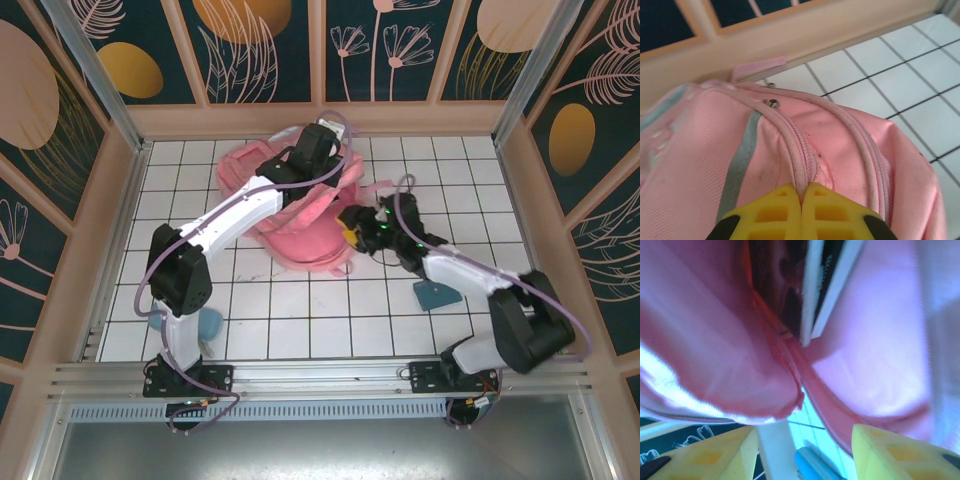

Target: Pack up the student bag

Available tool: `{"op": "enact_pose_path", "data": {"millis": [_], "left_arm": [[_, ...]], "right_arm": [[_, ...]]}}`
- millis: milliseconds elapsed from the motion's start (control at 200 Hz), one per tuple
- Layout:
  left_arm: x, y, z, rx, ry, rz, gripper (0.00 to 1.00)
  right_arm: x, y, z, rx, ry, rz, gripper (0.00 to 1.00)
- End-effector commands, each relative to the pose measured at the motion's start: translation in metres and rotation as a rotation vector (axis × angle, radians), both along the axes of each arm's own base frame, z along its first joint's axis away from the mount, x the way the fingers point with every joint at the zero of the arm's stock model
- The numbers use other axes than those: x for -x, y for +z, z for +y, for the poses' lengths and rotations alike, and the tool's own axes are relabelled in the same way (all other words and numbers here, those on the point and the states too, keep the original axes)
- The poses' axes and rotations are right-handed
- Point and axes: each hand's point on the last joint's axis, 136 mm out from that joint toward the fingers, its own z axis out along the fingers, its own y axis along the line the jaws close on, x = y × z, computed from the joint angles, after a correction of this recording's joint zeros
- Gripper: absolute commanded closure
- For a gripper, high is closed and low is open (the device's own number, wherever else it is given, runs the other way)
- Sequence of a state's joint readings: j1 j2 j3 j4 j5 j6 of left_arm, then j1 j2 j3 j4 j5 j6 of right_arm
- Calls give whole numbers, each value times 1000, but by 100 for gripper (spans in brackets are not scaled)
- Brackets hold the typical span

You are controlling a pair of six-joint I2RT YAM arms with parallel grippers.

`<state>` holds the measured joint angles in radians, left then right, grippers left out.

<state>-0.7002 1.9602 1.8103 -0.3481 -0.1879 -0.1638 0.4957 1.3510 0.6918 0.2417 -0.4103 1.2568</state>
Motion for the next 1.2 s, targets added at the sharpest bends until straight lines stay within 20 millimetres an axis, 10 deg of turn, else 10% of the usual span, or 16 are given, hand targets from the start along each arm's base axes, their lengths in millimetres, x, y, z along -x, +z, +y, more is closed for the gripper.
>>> {"op": "enact_pose_path", "data": {"millis": [0,85,200,345,475,831,1191], "left_arm": [[2,58,-60,256,-209,-82,100],[-1,56,-77,325,-250,-67,100],[-11,56,-78,341,-205,-64,71],[-11,57,-57,353,-113,-36,36],[-5,50,-7,417,33,20,27],[64,-65,163,569,455,263,32],[62,-111,194,683,521,349,64]], "right_arm": [[20,-36,-64,192,-130,56,43],[23,-38,-100,293,-225,9,39],[20,-28,-120,378,-262,-56,37],[17,-11,-114,456,-208,-135,35],[21,-3,-92,508,-143,-175,32],[48,-18,-25,482,5,-186,18],[56,-34,0,482,48,-142,19]]}}
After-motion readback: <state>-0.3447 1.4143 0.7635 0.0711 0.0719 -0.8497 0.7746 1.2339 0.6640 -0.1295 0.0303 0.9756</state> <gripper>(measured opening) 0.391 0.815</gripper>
